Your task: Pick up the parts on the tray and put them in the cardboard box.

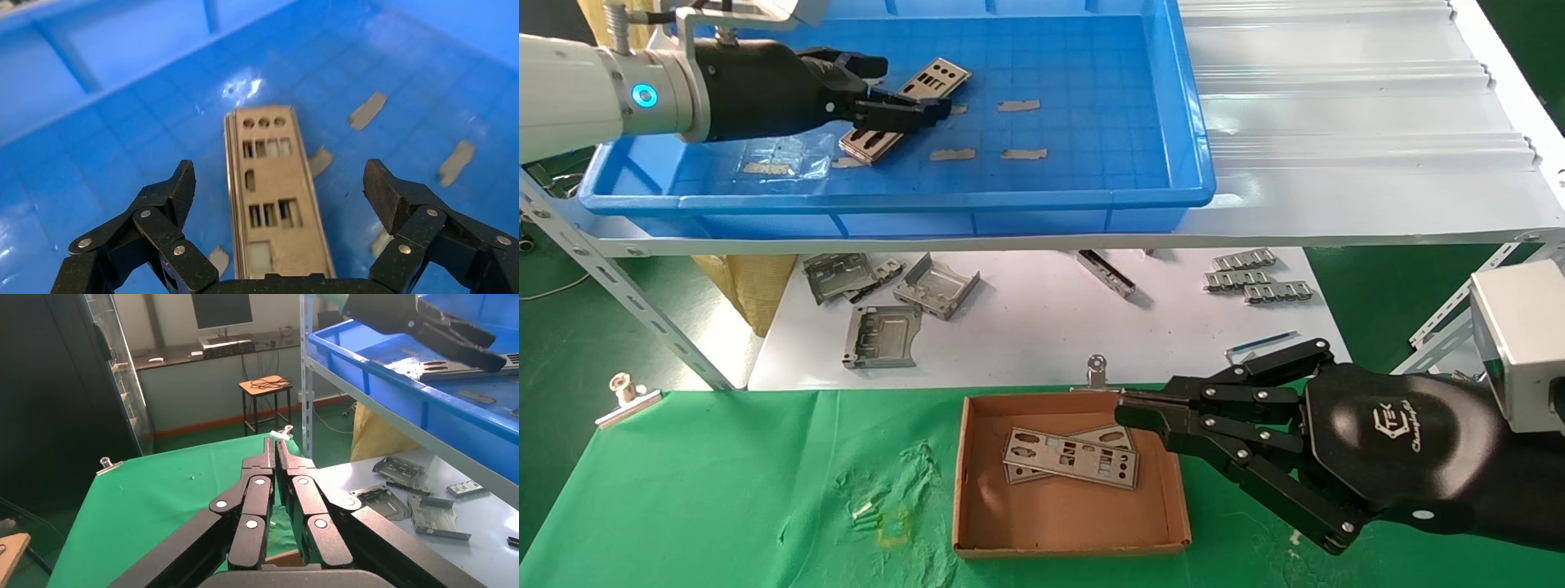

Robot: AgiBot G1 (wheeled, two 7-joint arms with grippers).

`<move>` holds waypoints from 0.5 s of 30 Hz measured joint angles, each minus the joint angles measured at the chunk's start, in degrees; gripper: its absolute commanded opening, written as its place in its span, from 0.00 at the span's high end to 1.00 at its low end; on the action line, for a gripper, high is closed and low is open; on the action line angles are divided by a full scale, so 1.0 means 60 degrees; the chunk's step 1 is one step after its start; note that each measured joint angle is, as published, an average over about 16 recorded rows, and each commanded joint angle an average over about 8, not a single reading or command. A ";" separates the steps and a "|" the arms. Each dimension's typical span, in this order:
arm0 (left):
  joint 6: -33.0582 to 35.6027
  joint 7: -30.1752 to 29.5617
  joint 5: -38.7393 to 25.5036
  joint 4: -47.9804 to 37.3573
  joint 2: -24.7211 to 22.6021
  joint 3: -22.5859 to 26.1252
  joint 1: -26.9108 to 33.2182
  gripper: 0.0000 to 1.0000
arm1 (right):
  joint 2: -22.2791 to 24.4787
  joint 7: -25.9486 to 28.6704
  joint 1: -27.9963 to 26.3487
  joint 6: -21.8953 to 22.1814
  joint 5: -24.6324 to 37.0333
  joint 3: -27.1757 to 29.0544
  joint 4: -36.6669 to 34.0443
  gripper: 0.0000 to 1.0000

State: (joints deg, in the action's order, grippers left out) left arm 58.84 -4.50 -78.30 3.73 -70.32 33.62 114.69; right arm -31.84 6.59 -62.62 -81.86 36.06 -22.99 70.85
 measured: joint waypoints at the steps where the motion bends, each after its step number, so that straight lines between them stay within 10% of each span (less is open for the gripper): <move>1: -0.0039 0.0017 -0.0016 -0.0053 -0.0029 0.0010 0.0015 0.43 | 0.0000 0.0000 0.0000 0.0000 0.0000 0.0000 0.0000 0.00; 6: -0.0196 0.0125 -0.0083 -0.0244 -0.0145 0.0053 0.0070 0.96 | 0.0000 0.0000 0.0000 0.0000 0.0000 0.0000 0.0000 0.00; 15: -0.0272 0.0325 -0.0156 -0.0390 -0.0267 0.0102 0.0155 1.00 | 0.0000 0.0000 0.0000 0.0000 0.0000 0.0000 0.0000 0.00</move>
State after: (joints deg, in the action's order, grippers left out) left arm 57.21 -2.55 -79.24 1.38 -71.92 34.23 115.62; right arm -31.84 6.59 -62.62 -81.86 36.06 -22.99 70.85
